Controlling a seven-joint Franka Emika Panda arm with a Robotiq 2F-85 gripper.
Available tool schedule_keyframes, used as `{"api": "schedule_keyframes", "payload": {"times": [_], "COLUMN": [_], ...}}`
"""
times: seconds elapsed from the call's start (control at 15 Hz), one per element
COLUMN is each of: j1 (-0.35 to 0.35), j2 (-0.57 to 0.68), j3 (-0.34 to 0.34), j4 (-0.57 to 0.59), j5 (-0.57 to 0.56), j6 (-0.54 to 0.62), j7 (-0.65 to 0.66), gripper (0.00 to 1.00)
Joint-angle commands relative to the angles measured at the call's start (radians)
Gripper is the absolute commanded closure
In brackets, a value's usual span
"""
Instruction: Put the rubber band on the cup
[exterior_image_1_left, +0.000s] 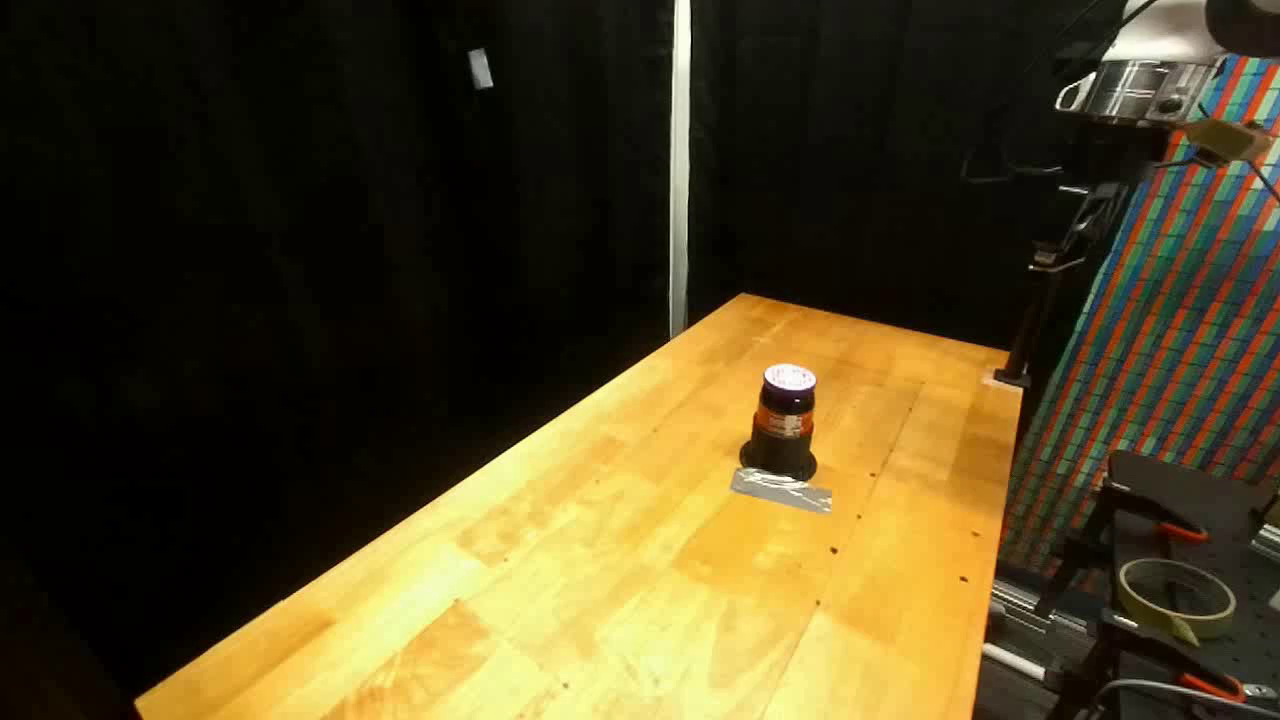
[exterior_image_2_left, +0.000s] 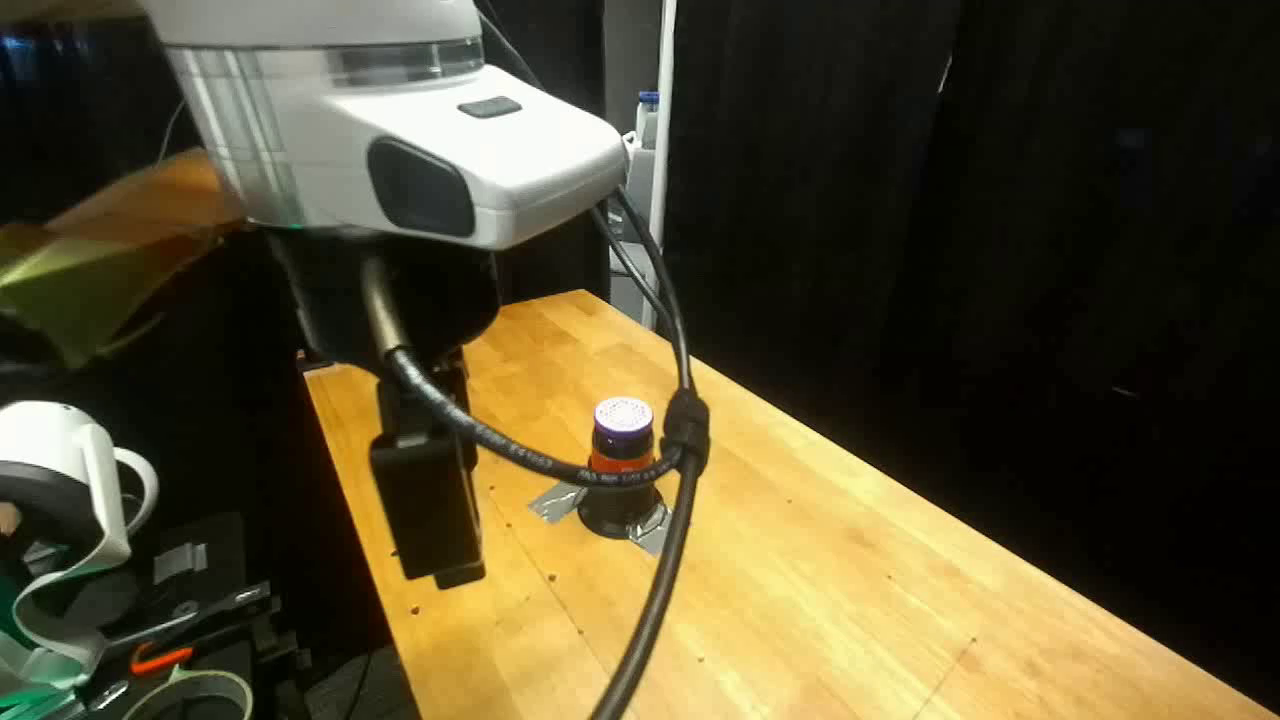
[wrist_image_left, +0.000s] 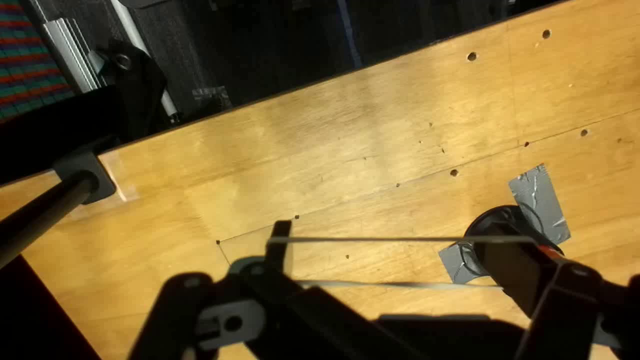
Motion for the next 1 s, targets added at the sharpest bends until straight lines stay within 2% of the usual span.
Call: {"api": "schedule_keyframes", "payload": {"times": [0.0, 0.6, 0.67, 0.93], "j1": [-0.009, -0.009, -0.004, 0.072], "j2": [0.001, 0.0, 0.013, 0.206], "j3": [0.009, 0.009, 0.024, 0.149], "j4": [0.003, 0.005, 0.018, 0.192], "j5": [0.007, 0.007, 0.003, 0.023], "j6": [-0.002, -0.002, 0.003, -0.004], "j7": [-0.005, -0.005, 0.008, 0.129], "gripper": [0.0, 0.0, 0.0, 0.0]}}
